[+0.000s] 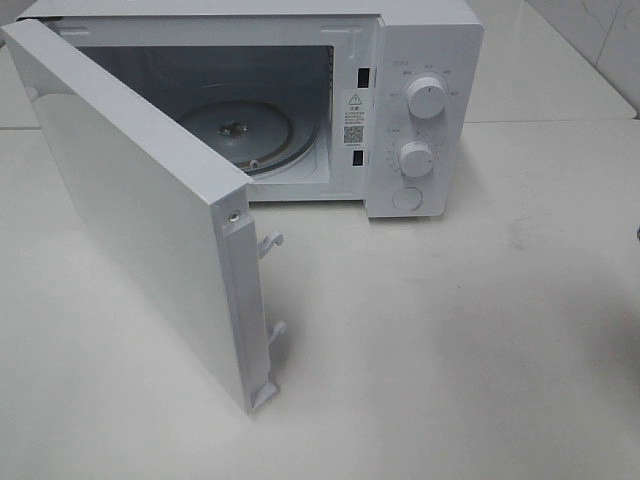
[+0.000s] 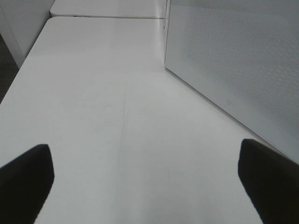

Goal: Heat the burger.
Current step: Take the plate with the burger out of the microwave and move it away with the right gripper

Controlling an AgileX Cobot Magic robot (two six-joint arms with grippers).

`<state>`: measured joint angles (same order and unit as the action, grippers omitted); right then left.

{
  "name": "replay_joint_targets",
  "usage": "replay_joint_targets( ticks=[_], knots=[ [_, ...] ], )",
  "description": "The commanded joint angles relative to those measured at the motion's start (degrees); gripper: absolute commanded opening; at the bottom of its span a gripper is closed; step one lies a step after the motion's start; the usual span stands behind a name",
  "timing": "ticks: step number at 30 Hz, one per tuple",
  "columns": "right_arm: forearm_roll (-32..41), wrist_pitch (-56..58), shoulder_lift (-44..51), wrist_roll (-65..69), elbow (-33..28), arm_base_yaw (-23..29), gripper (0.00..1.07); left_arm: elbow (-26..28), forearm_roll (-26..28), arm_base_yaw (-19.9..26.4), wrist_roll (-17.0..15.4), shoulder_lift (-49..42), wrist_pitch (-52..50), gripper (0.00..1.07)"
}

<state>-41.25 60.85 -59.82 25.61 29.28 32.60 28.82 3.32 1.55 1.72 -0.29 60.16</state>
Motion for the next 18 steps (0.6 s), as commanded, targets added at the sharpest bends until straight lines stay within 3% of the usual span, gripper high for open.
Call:
replay_joint_targets(
  ticks=[1, 18],
  knots=[
    [-5.1, 1.09, -3.15, 6.53, 0.92, -0.34, 0.01, -0.17, 0.23, 0.11, -0.46, -1.09, -0.74, 1.0],
    [-5.9, -0.97, -16.5, 26.59, 0.92, -0.34, 0.01, -0.17, 0.23, 0.11, -0.46, -1.09, -0.74, 1.0]
  ],
)
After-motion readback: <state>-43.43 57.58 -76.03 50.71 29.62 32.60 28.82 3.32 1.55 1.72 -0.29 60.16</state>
